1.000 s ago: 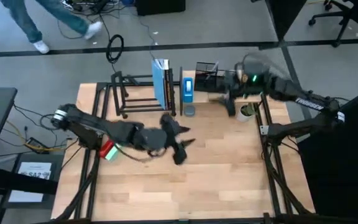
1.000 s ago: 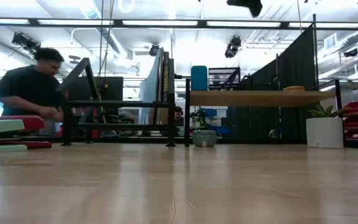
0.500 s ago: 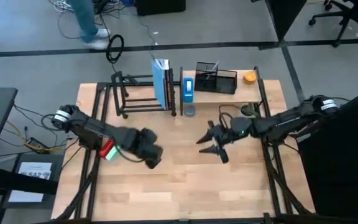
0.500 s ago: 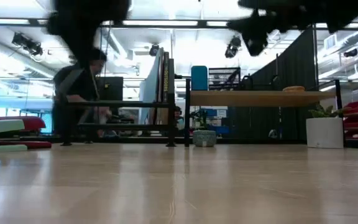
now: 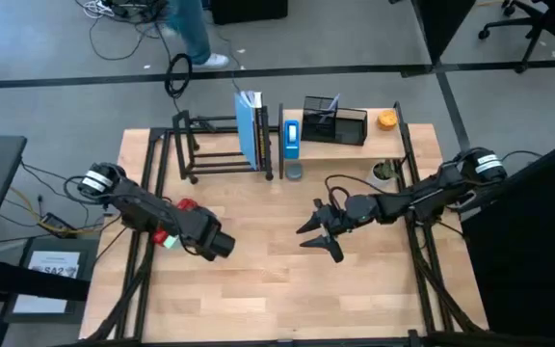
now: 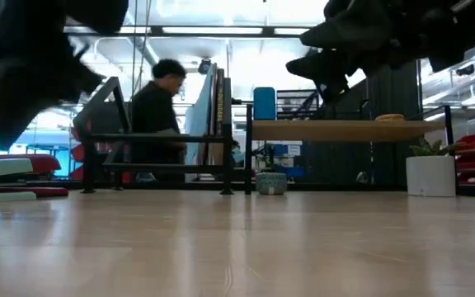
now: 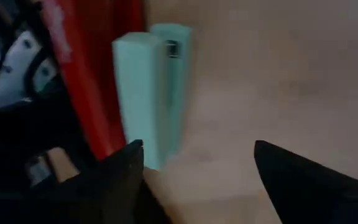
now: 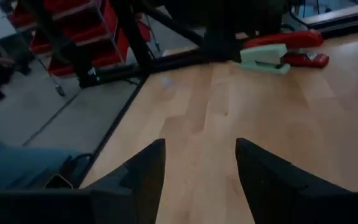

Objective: Stock shelves
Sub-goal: Put the green stapler under the shelf

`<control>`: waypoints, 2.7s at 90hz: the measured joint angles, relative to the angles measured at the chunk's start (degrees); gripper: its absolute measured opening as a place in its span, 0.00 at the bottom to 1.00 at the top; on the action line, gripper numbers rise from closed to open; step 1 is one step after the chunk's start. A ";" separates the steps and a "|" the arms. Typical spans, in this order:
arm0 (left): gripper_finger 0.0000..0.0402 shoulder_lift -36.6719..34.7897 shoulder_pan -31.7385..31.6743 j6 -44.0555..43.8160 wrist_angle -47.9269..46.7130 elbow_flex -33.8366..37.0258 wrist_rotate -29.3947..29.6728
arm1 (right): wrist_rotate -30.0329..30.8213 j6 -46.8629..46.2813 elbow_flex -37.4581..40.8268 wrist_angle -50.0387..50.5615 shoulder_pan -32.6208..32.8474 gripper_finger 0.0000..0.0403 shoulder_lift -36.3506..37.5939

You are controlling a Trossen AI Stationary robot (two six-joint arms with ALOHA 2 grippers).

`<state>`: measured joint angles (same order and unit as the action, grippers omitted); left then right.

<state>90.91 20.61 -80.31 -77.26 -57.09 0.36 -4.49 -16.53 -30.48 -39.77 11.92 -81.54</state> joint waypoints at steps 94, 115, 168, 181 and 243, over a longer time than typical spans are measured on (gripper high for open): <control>0.22 0.11 -2.54 41.14 49.21 2.35 13.04 | -7.14 2.02 -0.04 0.65 -0.42 0.40 0.20; 0.28 4.53 -4.28 68.44 68.67 2.48 19.99 | 0.24 6.14 -0.04 12.14 1.58 0.40 -1.02; 0.38 15.25 -7.86 69.86 59.37 -8.54 7.49 | 9.42 6.08 -4.83 0.64 2.27 0.76 -19.88; 0.44 14.98 -7.86 71.29 50.61 -15.29 7.52 | 11.02 7.90 -6.92 0.84 2.27 0.78 -20.20; 0.46 14.97 8.34 43.42 27.00 -34.61 24.76 | 13.69 4.69 -12.86 -2.20 2.25 0.46 -28.94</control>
<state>105.89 28.95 -36.89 -50.26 -91.70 25.12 9.20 -11.85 -43.34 -41.97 14.17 -110.48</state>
